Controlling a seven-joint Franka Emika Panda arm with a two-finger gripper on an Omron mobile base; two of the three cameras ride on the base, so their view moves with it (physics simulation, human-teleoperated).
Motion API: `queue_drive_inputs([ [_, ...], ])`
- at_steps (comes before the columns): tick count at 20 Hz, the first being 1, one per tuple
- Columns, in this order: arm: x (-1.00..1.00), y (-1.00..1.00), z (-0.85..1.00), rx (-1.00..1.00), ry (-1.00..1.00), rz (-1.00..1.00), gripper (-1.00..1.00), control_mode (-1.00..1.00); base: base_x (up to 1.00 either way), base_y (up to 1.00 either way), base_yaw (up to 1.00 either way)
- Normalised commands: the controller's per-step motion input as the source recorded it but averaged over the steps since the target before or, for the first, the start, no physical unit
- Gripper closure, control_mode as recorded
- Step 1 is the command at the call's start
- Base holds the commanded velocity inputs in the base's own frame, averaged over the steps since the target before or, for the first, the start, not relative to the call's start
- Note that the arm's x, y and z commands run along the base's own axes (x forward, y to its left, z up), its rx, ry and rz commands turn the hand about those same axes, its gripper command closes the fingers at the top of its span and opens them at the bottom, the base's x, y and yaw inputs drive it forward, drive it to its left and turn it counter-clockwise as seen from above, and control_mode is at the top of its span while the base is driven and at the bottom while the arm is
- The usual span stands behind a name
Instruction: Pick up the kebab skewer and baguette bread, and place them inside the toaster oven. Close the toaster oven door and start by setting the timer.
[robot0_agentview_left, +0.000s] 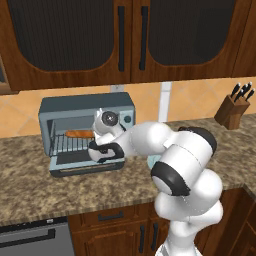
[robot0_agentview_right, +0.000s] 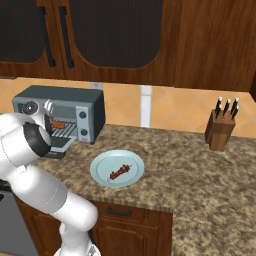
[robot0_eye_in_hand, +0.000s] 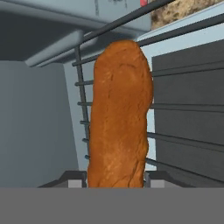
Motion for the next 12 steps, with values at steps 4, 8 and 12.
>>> queue_drive_inputs([
  [4,0.0,0.0,-0.01,0.0,-0.03,0.0,-1.0,-1.0,0.0,0.0,0.0],
  [8,0.0,0.0,-0.01,0.0,-0.03,0.0,-1.0,-1.0,0.0,0.0,0.0],
  [12,0.0,0.02,0.0,0.0,-0.02,0.0,-1.0,-1.0,0.0,0.0,0.0],
])
